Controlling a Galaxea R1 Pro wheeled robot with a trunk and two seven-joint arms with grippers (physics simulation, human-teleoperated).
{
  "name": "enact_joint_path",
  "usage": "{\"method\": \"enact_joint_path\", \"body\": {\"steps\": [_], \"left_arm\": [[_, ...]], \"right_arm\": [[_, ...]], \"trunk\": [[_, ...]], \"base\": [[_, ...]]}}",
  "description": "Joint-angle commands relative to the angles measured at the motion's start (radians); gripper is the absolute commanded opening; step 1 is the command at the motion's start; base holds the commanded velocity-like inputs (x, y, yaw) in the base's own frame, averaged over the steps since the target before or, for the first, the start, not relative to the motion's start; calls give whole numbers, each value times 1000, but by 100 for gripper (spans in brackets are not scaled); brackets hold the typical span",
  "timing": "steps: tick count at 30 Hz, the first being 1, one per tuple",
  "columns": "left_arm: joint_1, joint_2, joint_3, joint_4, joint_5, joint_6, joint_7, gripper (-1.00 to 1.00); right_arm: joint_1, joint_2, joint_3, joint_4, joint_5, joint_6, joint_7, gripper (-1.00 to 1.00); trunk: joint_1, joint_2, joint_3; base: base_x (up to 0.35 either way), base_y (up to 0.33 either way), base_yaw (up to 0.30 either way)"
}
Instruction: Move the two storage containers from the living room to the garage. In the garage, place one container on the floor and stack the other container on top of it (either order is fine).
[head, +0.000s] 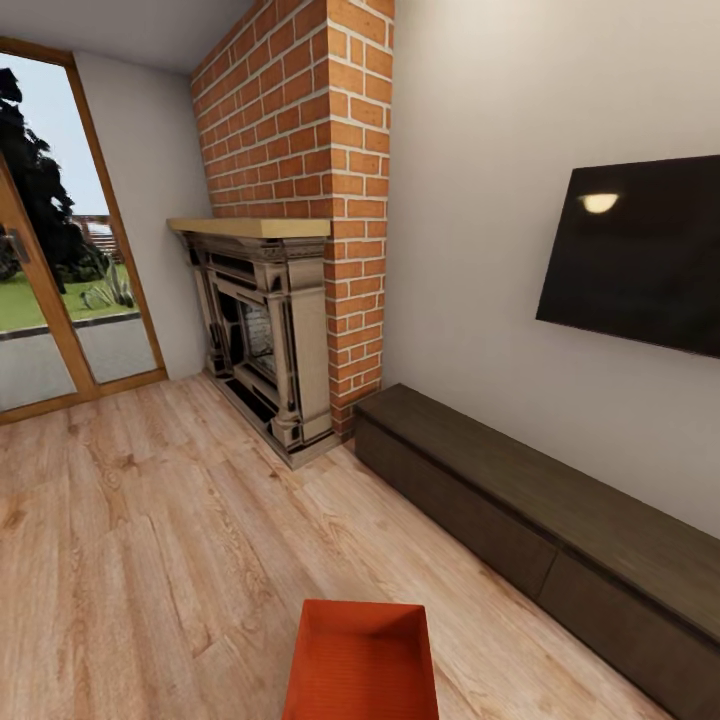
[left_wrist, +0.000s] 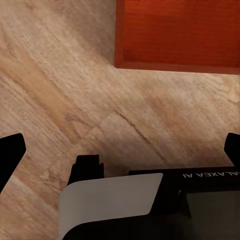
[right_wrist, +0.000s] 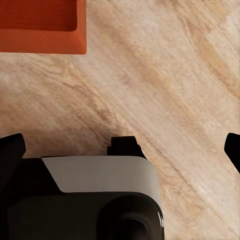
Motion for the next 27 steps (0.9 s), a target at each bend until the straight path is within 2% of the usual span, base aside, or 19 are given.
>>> {"method": "enact_joint_path", "body": {"steps": [1, 9, 27], "left_arm": [[0, 0, -8, 0, 10, 4, -3, 100], [0, 0, -8, 0, 10, 4, -3, 100], [-1, -10, -7, -1, 10, 2, -3, 100]], "right_arm": [[-1, 1, 8, 3, -9, -6, 0, 100], [0, -10, 8, 3, -8, -5, 3, 100], [-1, -10, 8, 3, -10, -7, 6, 100]], "trunk": [[0, -1, -1], [0, -1, -1], [0, -1, -1]], "base": [[0, 0, 0], [0, 0, 0], [0, 0, 0]]}}
